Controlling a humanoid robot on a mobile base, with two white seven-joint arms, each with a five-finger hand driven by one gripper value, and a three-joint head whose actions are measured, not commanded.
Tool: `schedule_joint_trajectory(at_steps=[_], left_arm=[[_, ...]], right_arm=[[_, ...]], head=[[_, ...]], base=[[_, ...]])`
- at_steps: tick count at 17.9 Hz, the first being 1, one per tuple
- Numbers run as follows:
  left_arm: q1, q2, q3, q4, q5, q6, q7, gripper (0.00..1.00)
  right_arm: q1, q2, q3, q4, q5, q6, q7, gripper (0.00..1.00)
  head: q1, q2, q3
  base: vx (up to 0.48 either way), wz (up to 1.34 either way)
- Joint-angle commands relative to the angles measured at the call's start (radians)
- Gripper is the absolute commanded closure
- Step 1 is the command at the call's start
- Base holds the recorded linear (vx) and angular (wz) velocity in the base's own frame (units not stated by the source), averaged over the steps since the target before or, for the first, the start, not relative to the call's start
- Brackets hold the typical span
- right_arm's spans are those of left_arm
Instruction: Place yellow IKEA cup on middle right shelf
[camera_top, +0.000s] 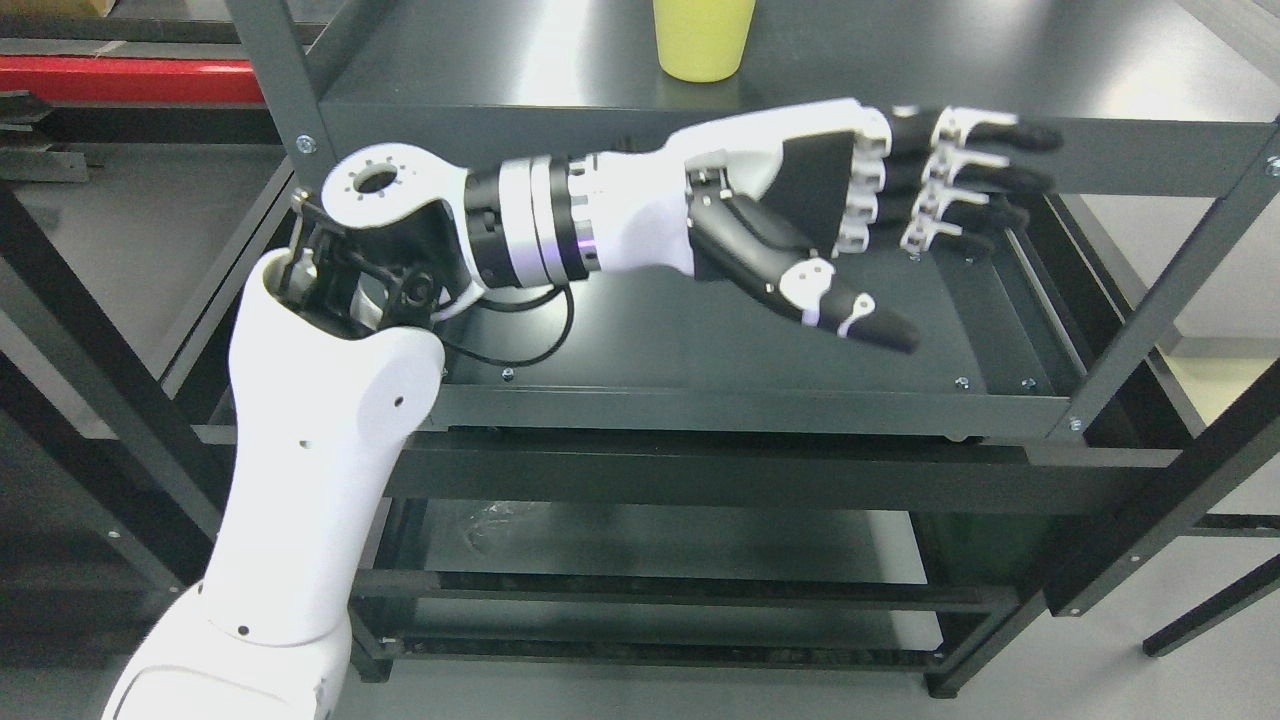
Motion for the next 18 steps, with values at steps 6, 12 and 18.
schedule_joint_trajectory(at_steps=[6,12,18], left_arm=[[0.425,0.017,-0.256,0.108,-0.223,-0.335,0.261,0.02],[0.488,0.017,-0.072,0.170,-0.338,-0.673,0.773,0.02],[0.663,0.017,0.111,-0.055,-0.461,-0.692,0.810,0.01]], right_arm=[[0.014,-0.017,0.017,0.000,-0.025,0.001,0.001,0.01],[0.014,-0.017,0.017,0.000,-0.025,0.001,0.001,0.01],[0.014,-0.017,0.017,0.000,-0.025,0.001,0.001,0.01]], head=[[0.0000,0.000,0.000],[0.0000,0.000,0.000],[0.0000,0.000,0.000]], base=[[0.000,0.00],[0.000,0.00],[0.000,0.00]])
